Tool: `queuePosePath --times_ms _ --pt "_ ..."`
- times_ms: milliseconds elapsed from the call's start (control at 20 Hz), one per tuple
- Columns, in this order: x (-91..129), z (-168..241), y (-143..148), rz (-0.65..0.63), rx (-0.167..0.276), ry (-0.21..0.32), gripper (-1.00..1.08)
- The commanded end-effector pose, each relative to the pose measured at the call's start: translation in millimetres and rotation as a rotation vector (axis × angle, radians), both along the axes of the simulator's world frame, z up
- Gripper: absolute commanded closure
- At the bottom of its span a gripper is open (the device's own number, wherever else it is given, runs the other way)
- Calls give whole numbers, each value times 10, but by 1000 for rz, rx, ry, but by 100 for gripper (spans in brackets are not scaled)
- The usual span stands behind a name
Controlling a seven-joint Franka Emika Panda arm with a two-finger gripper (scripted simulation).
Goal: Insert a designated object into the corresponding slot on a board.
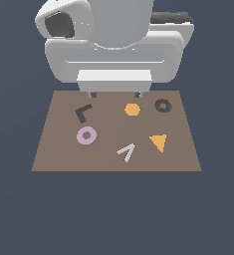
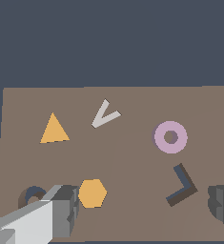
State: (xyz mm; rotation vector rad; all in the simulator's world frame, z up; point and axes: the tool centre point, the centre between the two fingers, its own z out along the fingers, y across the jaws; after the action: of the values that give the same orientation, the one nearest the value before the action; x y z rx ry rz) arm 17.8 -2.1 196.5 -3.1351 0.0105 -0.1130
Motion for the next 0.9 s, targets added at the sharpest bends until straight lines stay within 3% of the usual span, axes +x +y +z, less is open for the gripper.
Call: queuePosePath --times_ms 0,400,850 --pt "0 0 0 0 0 0 -92" --pt "33 -190 -117 11 -1 9 -92" --pt "142 -802 -490 44 -3 39 -92"
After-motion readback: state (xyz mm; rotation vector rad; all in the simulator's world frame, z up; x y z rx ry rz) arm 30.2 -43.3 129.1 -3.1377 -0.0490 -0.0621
